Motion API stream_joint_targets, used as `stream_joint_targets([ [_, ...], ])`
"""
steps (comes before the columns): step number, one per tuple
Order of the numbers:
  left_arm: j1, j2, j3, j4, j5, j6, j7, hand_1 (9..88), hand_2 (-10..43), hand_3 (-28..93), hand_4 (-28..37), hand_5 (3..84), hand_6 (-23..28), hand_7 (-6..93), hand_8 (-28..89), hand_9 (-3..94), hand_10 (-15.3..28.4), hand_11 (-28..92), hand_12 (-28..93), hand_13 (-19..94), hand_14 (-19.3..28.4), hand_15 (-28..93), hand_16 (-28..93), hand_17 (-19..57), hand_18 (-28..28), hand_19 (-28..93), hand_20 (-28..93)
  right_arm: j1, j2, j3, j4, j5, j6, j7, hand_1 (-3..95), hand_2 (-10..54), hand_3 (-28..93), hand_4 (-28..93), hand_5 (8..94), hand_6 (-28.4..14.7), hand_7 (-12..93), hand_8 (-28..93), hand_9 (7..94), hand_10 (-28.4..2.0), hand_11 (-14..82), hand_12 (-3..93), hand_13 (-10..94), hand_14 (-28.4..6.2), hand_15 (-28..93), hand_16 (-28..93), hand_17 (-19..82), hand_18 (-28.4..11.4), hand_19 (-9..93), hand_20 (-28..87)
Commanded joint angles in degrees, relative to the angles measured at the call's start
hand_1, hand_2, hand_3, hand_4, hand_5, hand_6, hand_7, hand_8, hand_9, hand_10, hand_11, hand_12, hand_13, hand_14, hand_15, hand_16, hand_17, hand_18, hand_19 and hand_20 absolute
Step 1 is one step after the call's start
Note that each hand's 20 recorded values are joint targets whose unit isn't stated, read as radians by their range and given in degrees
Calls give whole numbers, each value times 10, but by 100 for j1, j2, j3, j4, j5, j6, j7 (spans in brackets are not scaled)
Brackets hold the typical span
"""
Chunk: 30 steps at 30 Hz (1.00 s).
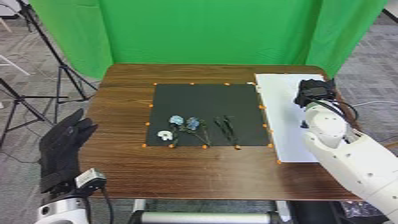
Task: Arrange flowers
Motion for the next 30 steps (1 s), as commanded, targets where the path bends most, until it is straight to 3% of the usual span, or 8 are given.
stream_joint_targets([
  [1, 98, -4, -48, -56, -24, 63, 13, 267, 35, 822, -179, 435, 128, 161, -105, 356, 211, 430, 75, 272, 283, 696, -190, -80, 230, 568, 179, 184, 151, -322, -804, -278, 458, -558, 521, -73, 743, -283, 785, 13, 291, 6, 847, -73, 257, 352, 660, -93, 807, 286, 151, -226, 727, 304],
  [11, 92, 18, -38, -49, -16, 47, 5, 267, 36, 821, -180, 435, 128, 163, -105, 356, 211, 430, 75, 271, 283, 695, -190, -80, 230, 568, 178, 249, -156, -739, -1581, -655, 309, -1604, 517, -75, 749, -283, 789, 12, 284, 13, 848, -73, 260, 352, 660, -94, 806, 294, 144, -225, 725, 302],
  [18, 105, -33, -86, -39, 74, -22, -79, 267, 35, 820, -179, 435, 128, 161, -105, 357, 212, 430, 74, 270, 283, 695, -190, -80, 230, 569, 178, 157, -531, -1012, -1594, -777, 116, -1886, 516, -76, 750, -283, 790, 13, 282, 14, 849, -73, 260, 353, 659, -94, 805, 298, 140, -223, 722, 302],
  [20, 114, -14, -66, -46, 36, -7, -34, 266, 35, 820, -179, 436, 128, 161, -105, 357, 211, 430, 75, 270, 283, 695, -190, -80, 230, 569, 178, 89, -655, -1055, -1562, -885, 56, -2021, 516, -76, 751, -283, 790, 13, 281, 13, 849, -72, 260, 352, 659, -93, 805, 299, 139, -223, 721, 303],
  [23, 16, -70, -82, -5, 130, -96, -135, 266, 35, 820, -179, 435, 128, 162, -105, 357, 211, 430, 75, 271, 283, 694, -190, -80, 230, 568, 178, 78, -790, -1193, -1506, -988, -1, -2087, 516, -76, 751, -283, 790, 14, 282, 14, 849, -73, 261, 353, 658, -93, 805, 300, 139, -223, 720, 303],
  [30, -1, -74, -103, 11, 157, -140, -164, 267, 35, 820, -180, 435, 128, 162, -105, 356, 210, 430, 75, 271, 283, 695, -190, -80, 230, 569, 178, -100, -1138, -1257, -1436, -1342, -141, -2262, 514, -76, 751, -283, 788, 16, 283, 14, 849, -72, 263, 353, 657, -93, 805, 301, 137, -222, 718, 305],
])
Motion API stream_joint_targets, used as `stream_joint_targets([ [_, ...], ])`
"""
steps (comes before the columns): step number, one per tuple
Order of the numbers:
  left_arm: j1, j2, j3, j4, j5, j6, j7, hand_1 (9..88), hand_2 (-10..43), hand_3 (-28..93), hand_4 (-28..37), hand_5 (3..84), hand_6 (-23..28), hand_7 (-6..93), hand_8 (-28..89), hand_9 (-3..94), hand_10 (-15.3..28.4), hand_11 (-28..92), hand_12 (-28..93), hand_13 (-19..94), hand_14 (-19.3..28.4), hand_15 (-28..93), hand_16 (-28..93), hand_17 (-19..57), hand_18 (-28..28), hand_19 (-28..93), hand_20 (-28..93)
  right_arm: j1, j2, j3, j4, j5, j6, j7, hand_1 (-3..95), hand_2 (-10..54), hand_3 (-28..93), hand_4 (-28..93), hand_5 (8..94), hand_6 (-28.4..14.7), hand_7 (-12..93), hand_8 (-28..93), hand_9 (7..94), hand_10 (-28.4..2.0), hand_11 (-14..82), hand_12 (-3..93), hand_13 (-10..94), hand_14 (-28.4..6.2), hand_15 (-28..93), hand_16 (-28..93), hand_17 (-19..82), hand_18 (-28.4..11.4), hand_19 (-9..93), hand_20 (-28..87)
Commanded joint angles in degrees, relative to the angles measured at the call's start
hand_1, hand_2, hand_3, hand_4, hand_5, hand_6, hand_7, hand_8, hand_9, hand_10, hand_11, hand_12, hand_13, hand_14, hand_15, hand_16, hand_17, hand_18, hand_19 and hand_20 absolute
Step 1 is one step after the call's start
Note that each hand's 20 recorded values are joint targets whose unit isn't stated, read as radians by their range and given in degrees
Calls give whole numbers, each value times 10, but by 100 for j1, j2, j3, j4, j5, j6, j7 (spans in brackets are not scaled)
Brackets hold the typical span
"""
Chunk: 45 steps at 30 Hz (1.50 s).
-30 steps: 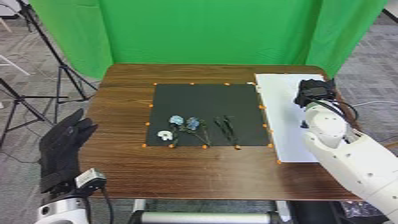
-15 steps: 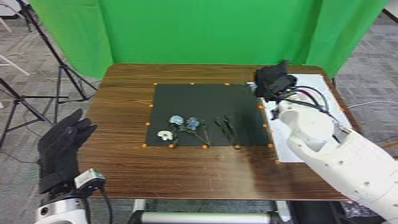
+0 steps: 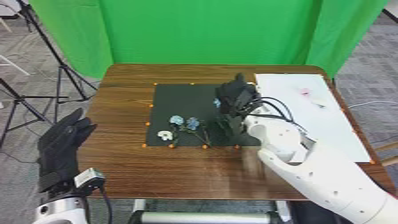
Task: Arrange flowers
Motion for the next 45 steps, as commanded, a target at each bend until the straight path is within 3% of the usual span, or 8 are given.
stream_joint_targets([
  [1, -11, -72, -39, 16, 97, -135, -98, 266, 35, 820, -180, 435, 128, 163, -105, 356, 211, 429, 75, 271, 283, 695, -190, -80, 230, 569, 178, -286, -471, -116, 77, -382, -146, -195, 514, -77, 752, -283, 789, 16, 283, 14, 849, -72, 263, 353, 656, -93, 805, 301, 137, -222, 718, 305],
  [11, -74, -78, -35, 41, 163, -215, -184, 267, 35, 819, -179, 435, 127, 163, -105, 356, 212, 429, 75, 271, 283, 695, -190, -80, 230, 568, 178, -291, -638, -166, 292, -401, -246, -27, 511, -77, 753, -283, 787, 16, 286, 13, 849, -70, 263, 354, 655, -93, 805, 301, 135, -222, 716, 308],
  [20, -77, -82, -17, 42, 155, -194, -145, 266, 35, 820, -179, 435, 128, 161, -105, 356, 212, 430, 75, 272, 283, 695, -190, -80, 230, 568, 178, 55, -480, -571, 394, -138, -88, 411, 511, -77, 753, -283, 786, 15, 286, 12, 847, -70, 262, 354, 654, -94, 805, 302, 134, -222, 715, 310],
  [34, -65, -116, -26, 45, 171, -184, -149, 267, 35, 820, -179, 435, 128, 162, -105, 357, 211, 430, 76, 271, 283, 695, -190, -80, 230, 568, 178, -416, -874, 254, 214, -190, -544, -15, 486, -92, 776, -283, 762, 8, 295, 7, 829, -70, 249, 366, 638, -104, 807, 303, 117, -229, 709, 319],
  [45, -51, -139, -37, 39, 187, -188, -167, 267, 35, 822, -178, 435, 128, 162, -105, 357, 212, 428, 76, 272, 283, 695, -190, -80, 230, 568, 178, -467, -891, 279, 222, -299, -652, 5, 458, -95, 790, -283, 742, -1, 299, 2, 804, -83, 262, 359, 618, -116, 813, 298, 102, -235, 697, 330],
])
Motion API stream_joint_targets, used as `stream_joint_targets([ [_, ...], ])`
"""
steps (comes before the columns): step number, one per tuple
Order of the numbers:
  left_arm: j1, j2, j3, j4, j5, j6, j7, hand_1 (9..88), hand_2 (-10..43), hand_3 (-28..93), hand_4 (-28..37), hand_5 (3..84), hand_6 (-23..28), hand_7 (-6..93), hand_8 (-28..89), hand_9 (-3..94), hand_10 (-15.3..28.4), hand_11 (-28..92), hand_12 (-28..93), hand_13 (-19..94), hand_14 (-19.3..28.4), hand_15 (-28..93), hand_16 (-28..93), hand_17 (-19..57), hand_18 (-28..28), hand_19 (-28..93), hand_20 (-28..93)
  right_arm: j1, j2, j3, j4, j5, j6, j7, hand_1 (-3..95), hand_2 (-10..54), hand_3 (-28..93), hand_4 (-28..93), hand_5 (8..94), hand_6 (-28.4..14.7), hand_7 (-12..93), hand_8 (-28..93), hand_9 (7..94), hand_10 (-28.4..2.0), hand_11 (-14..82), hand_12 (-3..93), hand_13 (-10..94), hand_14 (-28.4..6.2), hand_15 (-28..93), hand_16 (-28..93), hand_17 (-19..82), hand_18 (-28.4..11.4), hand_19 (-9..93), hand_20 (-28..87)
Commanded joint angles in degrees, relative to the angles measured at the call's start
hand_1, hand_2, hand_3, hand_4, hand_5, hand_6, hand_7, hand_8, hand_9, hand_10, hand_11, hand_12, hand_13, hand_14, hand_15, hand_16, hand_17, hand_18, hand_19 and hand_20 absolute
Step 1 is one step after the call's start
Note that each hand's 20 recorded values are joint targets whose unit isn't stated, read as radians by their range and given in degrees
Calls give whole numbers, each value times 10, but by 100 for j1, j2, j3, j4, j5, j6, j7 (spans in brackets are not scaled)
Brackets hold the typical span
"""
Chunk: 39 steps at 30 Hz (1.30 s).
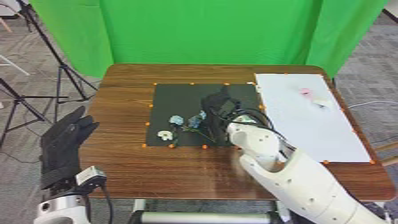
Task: Arrange flowers
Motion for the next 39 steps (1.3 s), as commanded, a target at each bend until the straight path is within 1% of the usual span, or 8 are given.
stream_joint_targets([
  [1, 21, -39, 11, 13, 26, -35, 6, 267, 35, 822, -177, 435, 128, 162, -105, 357, 212, 428, 75, 272, 283, 695, -190, -80, 230, 568, 178, 63, 14, -121, 56, -58, 9, 124, 459, -95, 788, -283, 741, -2, 299, 2, 804, -83, 263, 358, 618, -116, 814, 297, 102, -235, 697, 331],
  [5, 39, -36, 24, 12, 11, -19, 25, 266, 35, 822, -176, 435, 128, 162, -105, 357, 212, 429, 76, 272, 283, 695, -191, -80, 230, 568, 178, 148, 103, -242, 85, 167, 229, 336, 467, -95, 783, -283, 749, -3, 299, 2, 809, -84, 264, 354, 621, -116, 814, 293, 107, -237, 697, 333],
  [7, 48, -71, -20, 5, 71, -33, -62, 267, 35, 822, -176, 436, 128, 162, -105, 357, 211, 429, 76, 272, 283, 696, -190, -80, 230, 569, 178, 180, 115, -281, 77, 129, 341, 360, 466, -95, 780, -283, 751, -3, 296, 2, 810, -85, 270, 352, 623, -116, 814, 291, 108, -239, 698, 334],
  [8, 67, -63, -9, 4, 36, -26, -18, 267, 35, 822, -176, 436, 128, 162, -105, 357, 211, 429, 76, 272, 283, 696, -191, -80, 230, 568, 178, 182, 104, -264, 63, 120, 349, 349, 466, -95, 780, -283, 752, -3, 295, 3, 810, -86, 273, 351, 624, -116, 815, 290, 109, -240, 698, 334],
  [11, 24, -79, 4, 17, 93, -35, -87, 267, 34, 823, -176, 436, 128, 161, -105, 357, 211, 429, 76, 272, 284, 695, -191, -80, 230, 568, 178, 253, 117, -338, 70, 226, 447, 433, 467, -95, 778, -283, 756, -4, 294, 6, 811, -87, 279, 346, 627, -115, 815, 288, 111, -240, 698, 334],
  [12, 26, -80, 15, 27, 51, -42, -58, 267, 35, 822, -177, 435, 128, 161, -105, 357, 211, 429, 75, 272, 284, 696, -190, -80, 230, 568, 178, 251, 116, -330, 66, 231, 461, 436, 467, -95, 778, -283, 756, -4, 293, 8, 811, -87, 280, 345, 627, -115, 816, 288, 111, -240, 698, 335],
  [18, 48, -98, -21, 10, 90, -47, -89, 268, 35, 822, -178, 435, 128, 162, -105, 357, 212, 429, 75, 272, 283, 695, -191, -80, 230, 568, 178, 373, 168, -453, 52, 298, 668, 537, 468, -95, 775, -283, 760, -4, 290, 10, 812, -88, 289, 340, 631, -115, 816, 288, 113, -243, 699, 336],
  [39, 93, -122, -46, -5, 86, -64, -47, 267, 33, 824, -177, 436, 128, 162, -104, 357, 212, 429, 75, 272, 283, 695, -190, -80, 230, 568, 179, 171, 266, -332, 61, 231, 189, 748, 475, -95, 773, -283, 766, -7, 282, 15, 814, -88, 286, 343, 631, -120, 816, 293, 113, -246, 701, 340],
])
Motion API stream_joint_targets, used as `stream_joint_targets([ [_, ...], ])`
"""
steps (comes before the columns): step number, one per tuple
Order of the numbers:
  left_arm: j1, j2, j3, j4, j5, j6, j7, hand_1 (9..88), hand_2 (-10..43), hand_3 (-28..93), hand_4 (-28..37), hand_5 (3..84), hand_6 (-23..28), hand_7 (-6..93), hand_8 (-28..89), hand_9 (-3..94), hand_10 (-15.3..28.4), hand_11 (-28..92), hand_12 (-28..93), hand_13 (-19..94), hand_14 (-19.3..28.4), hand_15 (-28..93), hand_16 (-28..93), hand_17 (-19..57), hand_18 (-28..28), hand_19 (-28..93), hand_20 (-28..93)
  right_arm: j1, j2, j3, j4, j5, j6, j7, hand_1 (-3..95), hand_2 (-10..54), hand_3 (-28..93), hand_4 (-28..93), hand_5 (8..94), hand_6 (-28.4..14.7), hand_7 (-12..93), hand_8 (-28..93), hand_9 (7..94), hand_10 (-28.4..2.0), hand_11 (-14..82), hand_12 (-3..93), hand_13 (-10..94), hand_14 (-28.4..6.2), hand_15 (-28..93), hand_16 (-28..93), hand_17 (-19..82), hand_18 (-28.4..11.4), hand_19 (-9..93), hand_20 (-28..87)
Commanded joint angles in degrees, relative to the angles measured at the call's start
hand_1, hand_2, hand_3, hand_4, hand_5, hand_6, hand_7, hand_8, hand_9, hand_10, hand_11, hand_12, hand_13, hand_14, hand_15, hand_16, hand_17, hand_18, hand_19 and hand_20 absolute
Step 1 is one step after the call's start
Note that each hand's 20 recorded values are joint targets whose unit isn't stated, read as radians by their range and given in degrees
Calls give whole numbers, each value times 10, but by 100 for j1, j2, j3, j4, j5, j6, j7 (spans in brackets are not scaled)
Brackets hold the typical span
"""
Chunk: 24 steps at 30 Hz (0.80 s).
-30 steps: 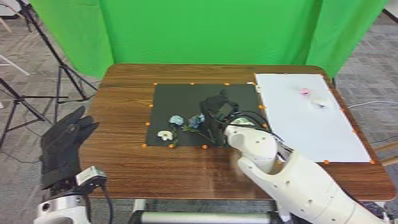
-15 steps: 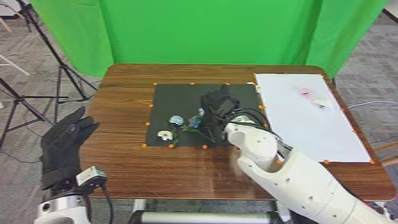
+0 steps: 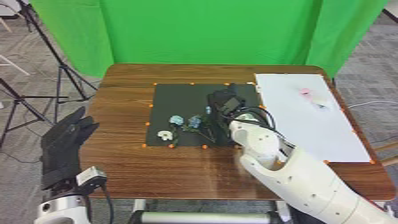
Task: Arrange flowers
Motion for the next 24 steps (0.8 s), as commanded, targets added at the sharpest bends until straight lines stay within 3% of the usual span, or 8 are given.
stream_joint_targets([
  [1, 82, -54, -40, -11, 26, -55, -10, 268, 33, 824, -177, 435, 128, 162, -105, 357, 212, 429, 75, 272, 283, 695, -190, -80, 230, 567, 179, -174, 51, 82, -86, -90, -191, -7, 474, -95, 773, -283, 766, -7, 281, 16, 813, -89, 286, 343, 631, -120, 816, 293, 113, -246, 701, 340],
  [24, 85, -69, -87, -12, 87, -66, -104, 267, 34, 826, -175, 437, 128, 161, -105, 357, 211, 429, 75, 272, 283, 695, -190, -80, 230, 568, 179, -190, 4, -78, -254, -110, -297, 141, 461, -95, 777, -283, 755, -12, 277, 18, 802, -93, 284, 343, 623, -125, 818, 295, 104, -249, 701, 344],
])
